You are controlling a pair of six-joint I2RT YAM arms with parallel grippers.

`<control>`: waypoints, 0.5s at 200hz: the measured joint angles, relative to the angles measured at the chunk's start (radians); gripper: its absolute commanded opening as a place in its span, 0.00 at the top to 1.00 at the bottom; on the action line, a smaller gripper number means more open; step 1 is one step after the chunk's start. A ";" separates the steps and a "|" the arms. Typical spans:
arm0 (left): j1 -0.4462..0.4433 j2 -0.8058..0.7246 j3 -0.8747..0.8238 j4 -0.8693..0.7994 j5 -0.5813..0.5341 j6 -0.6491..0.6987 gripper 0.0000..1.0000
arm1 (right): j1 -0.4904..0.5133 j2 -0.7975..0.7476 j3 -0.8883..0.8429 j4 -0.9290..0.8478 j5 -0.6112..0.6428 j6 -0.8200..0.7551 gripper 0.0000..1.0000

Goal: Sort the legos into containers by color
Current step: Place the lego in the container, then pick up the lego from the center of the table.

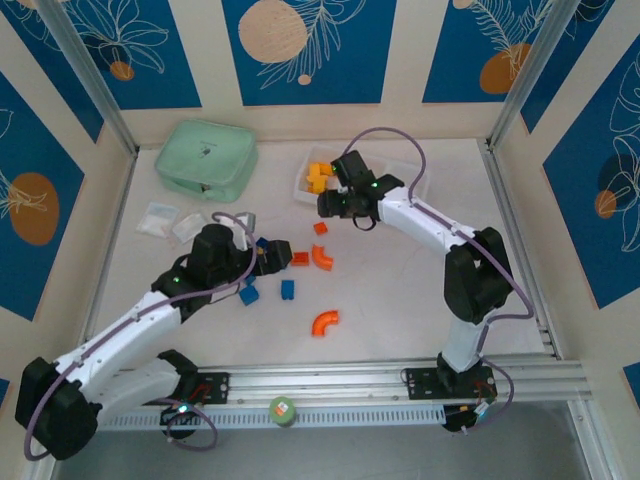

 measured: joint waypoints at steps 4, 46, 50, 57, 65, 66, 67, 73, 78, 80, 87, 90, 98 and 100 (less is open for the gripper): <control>0.000 -0.010 -0.006 -0.006 0.000 -0.002 0.01 | 0.008 -0.003 -0.014 -0.001 -0.004 -0.002 0.32; 0.002 -0.105 -0.071 -0.064 -0.021 -0.016 0.01 | 0.068 -0.011 -0.133 -0.002 -0.023 -0.014 0.26; 0.002 -0.112 -0.076 -0.068 -0.024 -0.018 0.01 | 0.074 -0.011 -0.143 0.000 -0.027 -0.016 0.25; 0.002 -0.122 -0.084 -0.073 -0.029 -0.020 0.01 | 0.081 -0.011 -0.156 0.000 -0.034 -0.019 0.25; 0.002 -0.132 -0.093 -0.077 -0.035 -0.026 0.01 | 0.090 -0.010 -0.165 -0.002 -0.041 -0.027 0.24; 0.002 -0.134 -0.095 -0.077 -0.035 -0.027 0.01 | 0.091 -0.010 -0.166 -0.002 -0.041 -0.028 0.24; 0.002 -0.135 -0.095 -0.077 -0.036 -0.027 0.01 | 0.093 -0.010 -0.167 -0.001 -0.042 -0.030 0.24; 0.002 -0.141 -0.102 -0.079 -0.040 -0.034 0.01 | 0.101 -0.009 -0.168 -0.001 -0.044 -0.036 0.24; 0.002 -0.145 -0.108 -0.080 -0.043 -0.037 0.01 | 0.106 -0.009 -0.168 0.001 -0.045 -0.042 0.23; 0.002 -0.146 -0.109 -0.080 -0.043 -0.037 0.01 | 0.108 -0.008 -0.168 0.002 -0.045 -0.044 0.23; 0.002 -0.151 -0.118 -0.082 -0.048 -0.042 0.01 | 0.116 -0.006 -0.168 0.006 -0.045 -0.053 0.23; 0.002 -0.153 -0.121 -0.084 -0.050 -0.045 0.01 | 0.119 -0.005 -0.168 0.008 -0.045 -0.057 0.22; 0.002 -0.157 -0.129 -0.085 -0.054 -0.049 0.01 | 0.126 0.001 -0.168 0.015 -0.048 -0.068 0.22; 0.003 -0.157 -0.130 -0.085 -0.055 -0.050 0.01 | 0.127 0.004 -0.168 0.016 -0.049 -0.071 0.22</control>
